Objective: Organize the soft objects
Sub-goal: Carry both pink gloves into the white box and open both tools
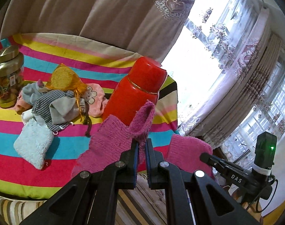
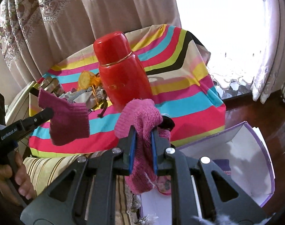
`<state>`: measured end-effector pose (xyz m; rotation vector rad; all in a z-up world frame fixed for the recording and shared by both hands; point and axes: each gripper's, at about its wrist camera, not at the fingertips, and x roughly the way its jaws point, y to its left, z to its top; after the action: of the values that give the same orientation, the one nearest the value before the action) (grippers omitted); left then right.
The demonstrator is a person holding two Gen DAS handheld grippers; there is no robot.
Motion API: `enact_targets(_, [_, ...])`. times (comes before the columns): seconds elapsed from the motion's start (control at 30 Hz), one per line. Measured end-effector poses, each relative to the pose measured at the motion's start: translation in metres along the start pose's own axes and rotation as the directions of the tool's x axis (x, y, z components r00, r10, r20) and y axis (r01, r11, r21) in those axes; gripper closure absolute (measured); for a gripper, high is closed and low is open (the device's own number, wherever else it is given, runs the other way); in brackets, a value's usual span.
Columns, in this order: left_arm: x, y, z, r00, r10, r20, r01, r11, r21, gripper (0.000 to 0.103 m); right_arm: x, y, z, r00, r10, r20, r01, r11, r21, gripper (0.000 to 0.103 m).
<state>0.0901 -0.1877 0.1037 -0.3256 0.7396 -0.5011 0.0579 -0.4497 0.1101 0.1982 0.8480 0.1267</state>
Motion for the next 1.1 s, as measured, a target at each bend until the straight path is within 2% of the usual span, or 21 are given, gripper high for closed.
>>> enact_targets(0.2, [0.009,-0.026,-0.01,0.996,-0.066,-0.052,0.068,0.997,0.034,0.095,-0.009,-0.02,-0.01,0.998,-0.053,-0.029,0.053,0.999,0.006,0.085])
enact_targets(0.33, [0.019,-0.057,-0.025,0.982,-0.142,-0.126,0.151,0.986,0.066,0.095,-0.013,-0.042,-0.032,0.993,-0.087,-0.084,0.088,0.996,0.003,0.085])
enact_targets(0.43, [0.028,-0.084,-0.041,0.96,-0.194,-0.201,0.217,0.972,0.095,0.095,-0.011,-0.061,-0.048,0.985,-0.098,-0.14,0.101,0.995,0.013,0.081])
enact_targets(0.53, [0.033,-0.104,-0.055,0.943,-0.219,-0.252,0.256,0.959,0.124,0.095,-0.008,-0.078,-0.065,0.97,-0.127,-0.206,0.133,0.991,0.014,0.066])
enact_targets(0.57, [0.035,-0.111,-0.059,0.934,-0.231,-0.273,0.273,0.953,0.129,0.095,-0.01,-0.084,-0.069,0.968,-0.136,-0.211,0.144,0.989,0.022,0.058])
enact_targets(0.67, [0.041,-0.127,-0.07,0.913,-0.249,-0.324,0.305,0.943,0.135,0.095,-0.018,-0.104,-0.078,0.965,-0.155,-0.214,0.17,0.984,0.057,0.044])
enact_targets(0.7, [0.044,-0.131,-0.073,0.902,-0.258,-0.346,0.319,0.939,0.13,0.095,-0.022,-0.112,-0.08,0.964,-0.165,-0.21,0.183,0.98,0.071,0.044])
enact_targets(0.73, [0.048,-0.137,-0.079,0.882,-0.272,-0.384,0.341,0.932,0.123,0.095,-0.027,-0.119,-0.08,0.963,-0.178,-0.202,0.199,0.976,0.086,0.043])
enact_targets(0.83, [0.056,-0.149,-0.091,0.846,-0.29,-0.447,0.375,0.92,0.113,0.095,-0.043,-0.141,-0.078,0.963,-0.208,-0.172,0.234,0.961,0.149,0.038])
enact_targets(0.9, [0.061,-0.156,-0.1,0.811,-0.314,-0.493,0.407,0.909,0.091,0.095,-0.051,-0.151,-0.076,0.964,-0.218,-0.151,0.244,0.953,0.18,0.037])
enact_targets(1.0, [0.071,-0.164,-0.112,0.748,-0.335,-0.573,0.44,0.896,0.051,0.093,-0.064,-0.158,-0.074,0.962,-0.24,-0.13,0.262,0.946,0.19,0.036])
enact_targets(1.07, [0.08,-0.169,-0.121,0.736,-0.28,-0.617,0.421,0.902,0.093,0.088,-0.067,-0.16,-0.073,0.961,-0.247,-0.121,0.267,0.944,0.195,0.036])
enact_targets(1.1, [0.083,-0.169,-0.124,0.743,-0.241,-0.624,0.395,0.911,0.119,0.077,-0.066,-0.16,-0.073,0.962,-0.244,-0.12,0.264,0.944,0.197,0.036])
